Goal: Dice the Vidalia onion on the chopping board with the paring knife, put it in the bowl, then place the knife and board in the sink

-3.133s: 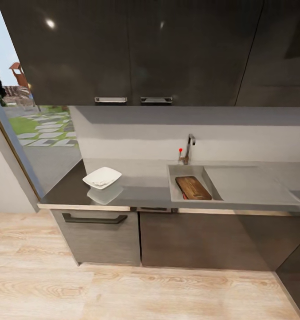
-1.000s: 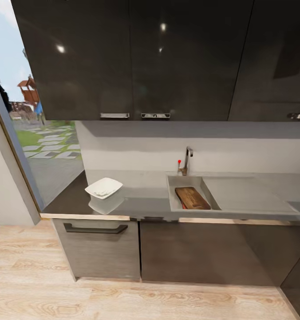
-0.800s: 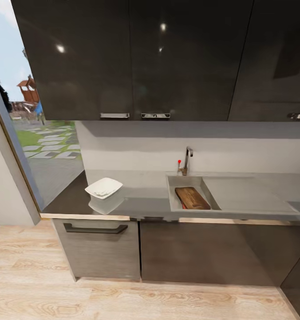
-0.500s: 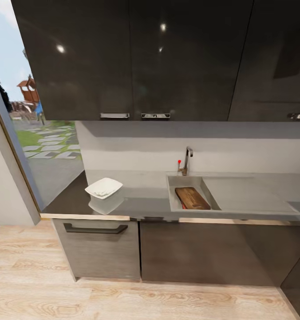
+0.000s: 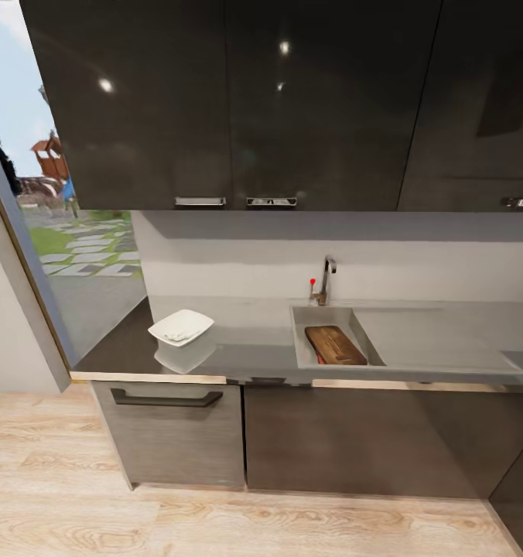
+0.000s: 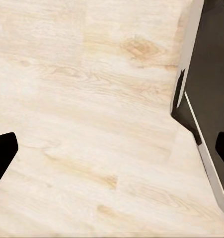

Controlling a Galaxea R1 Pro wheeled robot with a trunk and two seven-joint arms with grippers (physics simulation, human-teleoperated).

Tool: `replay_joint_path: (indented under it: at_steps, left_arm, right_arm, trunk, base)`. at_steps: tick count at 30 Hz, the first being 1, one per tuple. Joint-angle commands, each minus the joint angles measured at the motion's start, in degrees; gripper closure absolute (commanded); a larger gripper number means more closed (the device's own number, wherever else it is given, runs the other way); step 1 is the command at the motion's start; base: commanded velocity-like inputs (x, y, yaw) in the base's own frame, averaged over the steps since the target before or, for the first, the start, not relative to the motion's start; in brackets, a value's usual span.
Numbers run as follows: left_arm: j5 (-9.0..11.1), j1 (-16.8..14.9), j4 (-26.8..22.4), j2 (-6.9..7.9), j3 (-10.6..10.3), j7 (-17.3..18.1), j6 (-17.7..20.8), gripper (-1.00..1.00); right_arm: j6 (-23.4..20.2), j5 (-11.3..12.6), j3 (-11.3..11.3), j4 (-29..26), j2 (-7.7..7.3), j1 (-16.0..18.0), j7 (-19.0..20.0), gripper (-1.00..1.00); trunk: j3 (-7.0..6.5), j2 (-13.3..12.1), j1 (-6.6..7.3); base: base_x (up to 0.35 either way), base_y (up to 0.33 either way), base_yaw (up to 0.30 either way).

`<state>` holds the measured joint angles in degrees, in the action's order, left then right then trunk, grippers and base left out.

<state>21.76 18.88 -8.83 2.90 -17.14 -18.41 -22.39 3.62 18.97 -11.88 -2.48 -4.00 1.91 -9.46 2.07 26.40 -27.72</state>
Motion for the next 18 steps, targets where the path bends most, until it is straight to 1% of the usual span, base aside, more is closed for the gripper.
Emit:
replay_joint_path:
  at_steps: [1, 4, 5, 7, 8, 9, 13, 18]
  left_arm:
    - [0.4, 0.0, 0.3, 0.02, -0.5, -0.3, 0.0, -1.00]
    - [0.4, 0.0, 0.9, -0.12, -0.5, -0.3, -0.1, -1.00]
    - [0.4, 0.0, 1.0, -0.15, -0.5, -0.3, -0.1, -1.00]
    - [0.4, 0.0, 1.0, -0.14, -0.5, -0.3, -0.1, -1.00]
    - [0.4, 0.0, 1.0, -0.12, -0.5, -0.3, -0.1, -1.00]
    - [0.4, 0.0, 1.1, -0.10, -0.5, -0.3, -0.1, -1.00]
    - [0.4, 0.0, 1.0, -0.09, -0.5, -0.3, -0.1, -1.00]
    - [0.4, 0.0, 1.0, -0.08, -0.5, -0.3, -0.1, -1.00]
  right_arm:
    - [0.3, 0.5, -0.5, -0.1, -0.08, 0.0, -0.1, -1.00]
    - [2.8, 0.5, -0.5, -1.7, -0.16, 0.0, -0.1, -1.00]
    - [4.9, 0.6, -0.4, -2.8, -0.01, 0.0, -0.1, -1.00]
    - [7.9, 0.7, -0.4, -3.5, 0.73, 0.0, -0.1, -1.00]
    - [9.7, 0.7, -0.4, -3.8, 1.48, 0.0, -0.1, -1.00]
    - [10.6, 0.6, -0.4, -3.9, 1.82, 0.0, -0.1, -1.00]
    - [11.9, 0.7, -0.4, -4.0, 2.43, 0.0, -0.1, -1.00]
    - [12.1, 0.6, -0.4, -4.0, 2.46, 0.0, -0.1, -1.00]
  trunk:
    - [0.11, 0.1, -0.03]
    - [0.11, 0.1, -0.03]
    - [0.11, 0.1, -0.03]
    - [0.11, 0.1, -0.03]
    - [0.11, 0.1, -0.03]
    - [0.11, 0.1, -0.03]
    - [0.11, 0.1, -0.03]
    - [0.11, 0.1, -0.03]
  base:
    - [0.000, 0.000, 0.000]
    - [0.000, 0.000, 0.000]
    - [0.000, 0.000, 0.000]
    - [0.000, 0.000, 0.000]
    - [0.000, 0.000, 0.000]
    - [0.000, 0.000, 0.000]
    - [0.000, 0.000, 0.000]
    - [0.000, 0.000, 0.000]
